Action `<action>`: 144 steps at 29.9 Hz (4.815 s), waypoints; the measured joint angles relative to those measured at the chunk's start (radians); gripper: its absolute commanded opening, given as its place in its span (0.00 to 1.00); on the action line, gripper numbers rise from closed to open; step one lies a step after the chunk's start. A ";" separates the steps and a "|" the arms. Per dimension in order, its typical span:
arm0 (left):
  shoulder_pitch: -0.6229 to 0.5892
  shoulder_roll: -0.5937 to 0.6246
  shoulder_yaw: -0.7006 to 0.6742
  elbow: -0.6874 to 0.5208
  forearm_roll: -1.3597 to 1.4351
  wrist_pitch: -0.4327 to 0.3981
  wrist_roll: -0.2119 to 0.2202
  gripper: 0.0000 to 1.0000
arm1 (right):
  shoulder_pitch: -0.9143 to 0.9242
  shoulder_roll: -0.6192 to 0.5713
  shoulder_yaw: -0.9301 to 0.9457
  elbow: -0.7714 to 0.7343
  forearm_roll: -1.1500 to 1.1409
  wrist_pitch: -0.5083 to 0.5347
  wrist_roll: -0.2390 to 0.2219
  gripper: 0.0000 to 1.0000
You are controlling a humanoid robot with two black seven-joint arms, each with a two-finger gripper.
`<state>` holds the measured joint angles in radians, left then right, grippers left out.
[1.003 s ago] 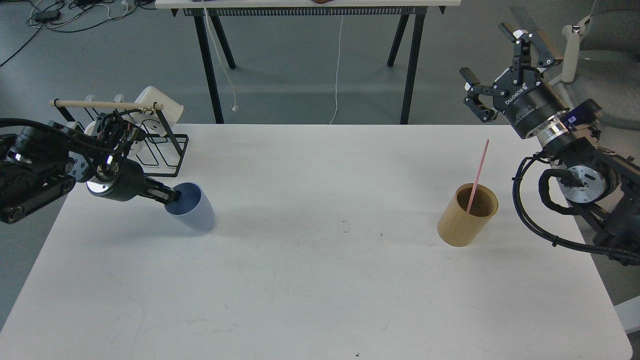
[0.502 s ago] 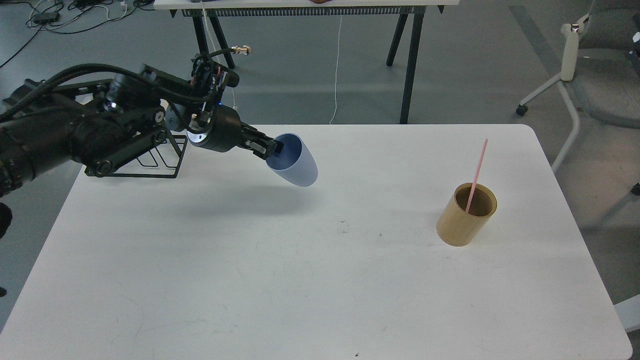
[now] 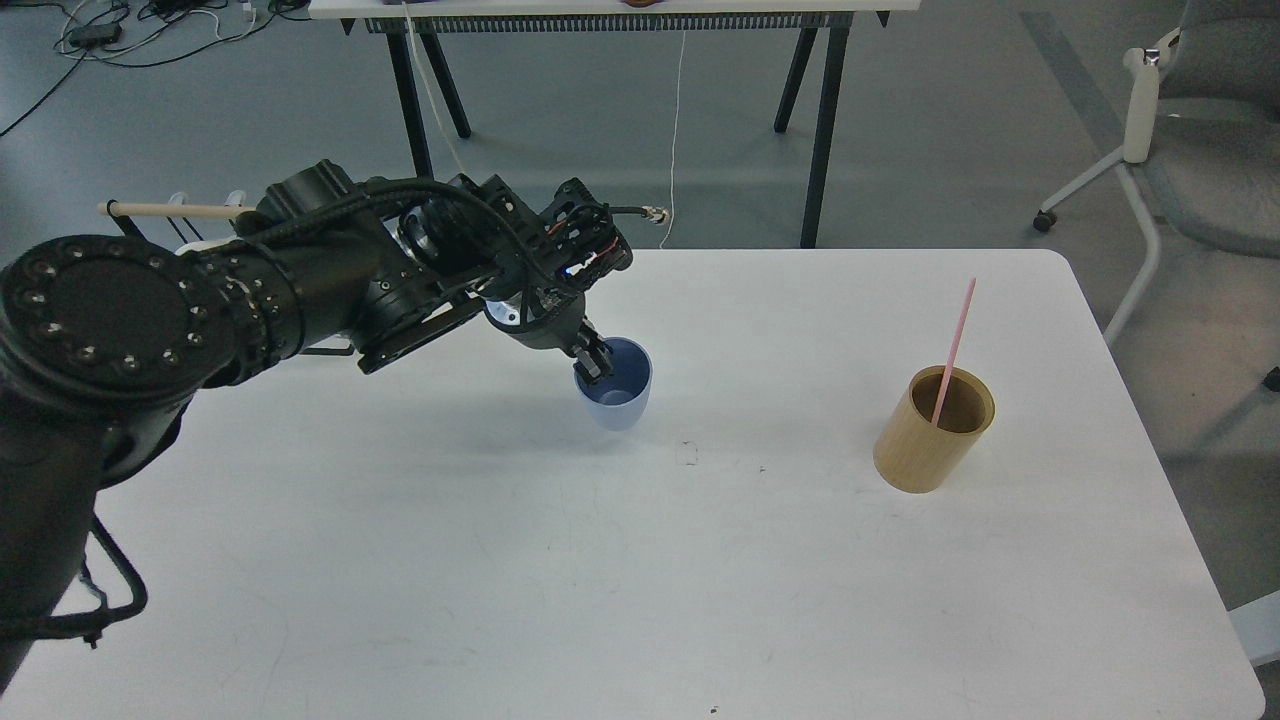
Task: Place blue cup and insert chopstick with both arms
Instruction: 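Lift the blue cup with the left gripper and carry it toward table center, then set the blue cup down upright and open the left gripper, then withdraw the left gripper upward and move the right gripper to the tan cup, then grasp the pink stick in the tan cup with the right gripper and lift it out, then carry the pink stick over the blue cup and lower it inside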
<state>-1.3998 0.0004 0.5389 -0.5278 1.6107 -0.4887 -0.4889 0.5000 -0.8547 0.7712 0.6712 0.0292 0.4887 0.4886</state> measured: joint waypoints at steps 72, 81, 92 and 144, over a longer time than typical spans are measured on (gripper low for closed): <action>0.444 0.182 -0.978 0.065 -1.376 0.001 0.000 0.99 | 0.154 0.056 -0.336 0.355 -1.328 -0.612 0.000 0.90; 0.453 0.175 -0.969 0.069 -1.398 0.000 0.000 0.99 | 0.148 0.162 -0.360 0.303 -1.330 -0.631 0.000 0.56; 0.482 0.172 -0.967 0.074 -1.397 0.000 0.000 0.99 | 0.151 0.209 -0.360 0.289 -1.330 -0.631 0.000 0.30; 0.650 0.175 -0.964 0.256 -1.395 0.000 0.000 0.99 | 0.612 0.499 -0.618 0.280 -1.219 -0.914 0.000 0.00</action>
<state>-0.7501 0.1751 -0.4248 -0.2719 0.2152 -0.4887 -0.4888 1.1120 -0.3554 0.1530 0.9513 -1.1902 -0.4252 0.4888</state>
